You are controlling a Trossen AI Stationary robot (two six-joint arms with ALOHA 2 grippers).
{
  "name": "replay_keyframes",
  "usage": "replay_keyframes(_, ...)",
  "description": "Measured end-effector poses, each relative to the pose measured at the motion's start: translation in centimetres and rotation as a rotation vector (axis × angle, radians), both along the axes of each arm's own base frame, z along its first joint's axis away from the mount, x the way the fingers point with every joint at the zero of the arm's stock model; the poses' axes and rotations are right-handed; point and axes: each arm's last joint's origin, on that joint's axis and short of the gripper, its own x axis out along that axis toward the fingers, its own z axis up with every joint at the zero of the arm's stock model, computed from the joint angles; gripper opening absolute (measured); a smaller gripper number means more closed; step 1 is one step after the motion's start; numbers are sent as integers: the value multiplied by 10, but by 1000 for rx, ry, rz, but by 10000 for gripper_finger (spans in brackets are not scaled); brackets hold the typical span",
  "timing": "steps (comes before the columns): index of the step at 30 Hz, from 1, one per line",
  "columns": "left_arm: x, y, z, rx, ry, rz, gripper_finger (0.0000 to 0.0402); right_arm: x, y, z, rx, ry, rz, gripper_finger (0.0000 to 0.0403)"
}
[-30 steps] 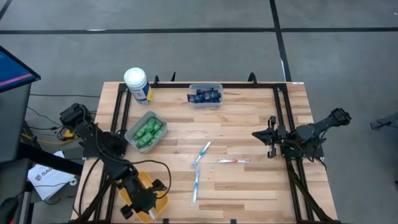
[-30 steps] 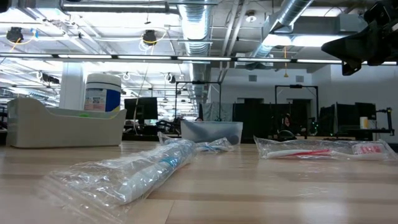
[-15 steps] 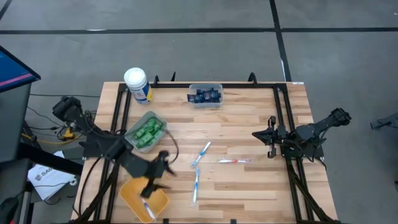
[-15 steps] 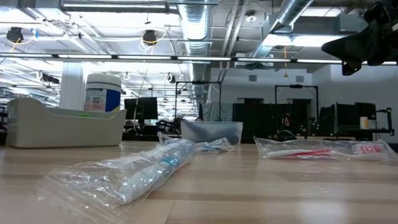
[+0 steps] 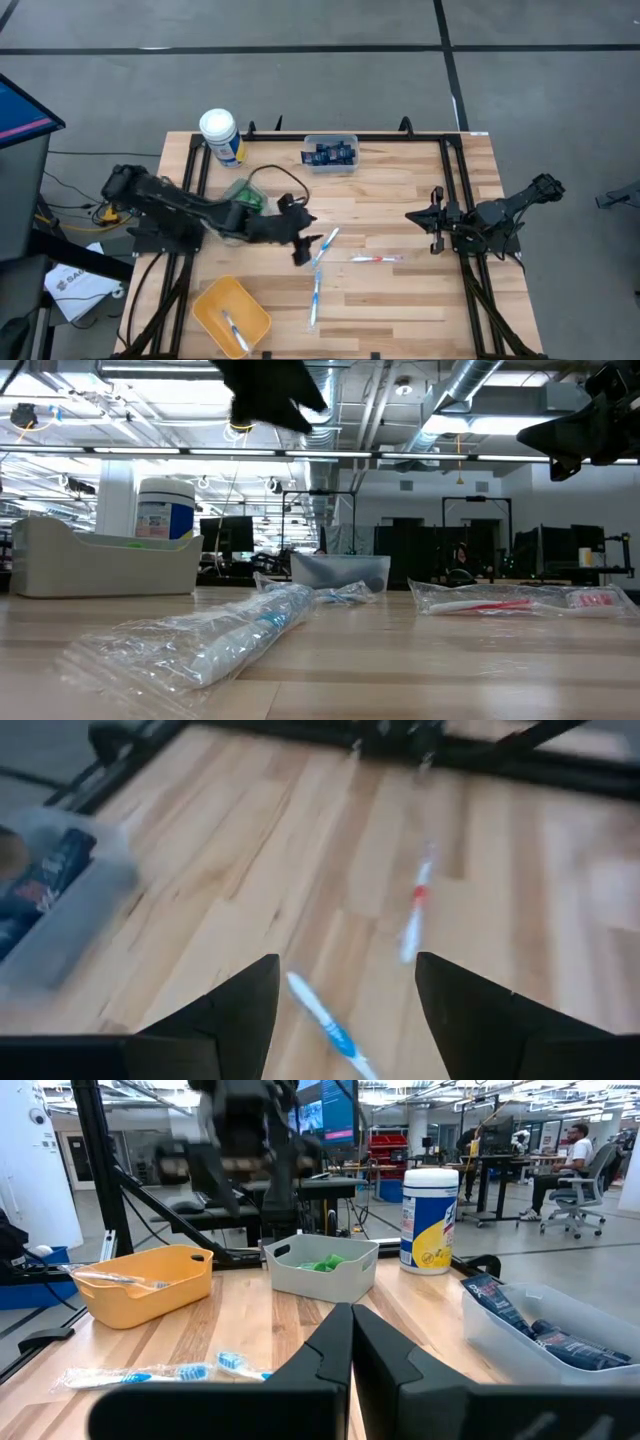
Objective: Pick & Place Travel size toiletries
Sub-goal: Put the blue toothbrush into the orange bin
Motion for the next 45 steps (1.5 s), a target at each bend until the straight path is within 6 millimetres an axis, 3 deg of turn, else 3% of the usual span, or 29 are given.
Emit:
replay_keyframes(6,29,7,-43,9,103,82,230,0,0,0,-1,1,0,0)
replay_keyframes(14,42,4,-80,-22,168,163,230,0,0,0,-2,3,0,0)
replay_keyframes(40,56,-15,-159,-40,295,171,228,0,0,0,-2,5,0,0)
replay_keyframes(45,56,-16,-161,-59,307,154,187,0,0,0,-3,5,0,0)
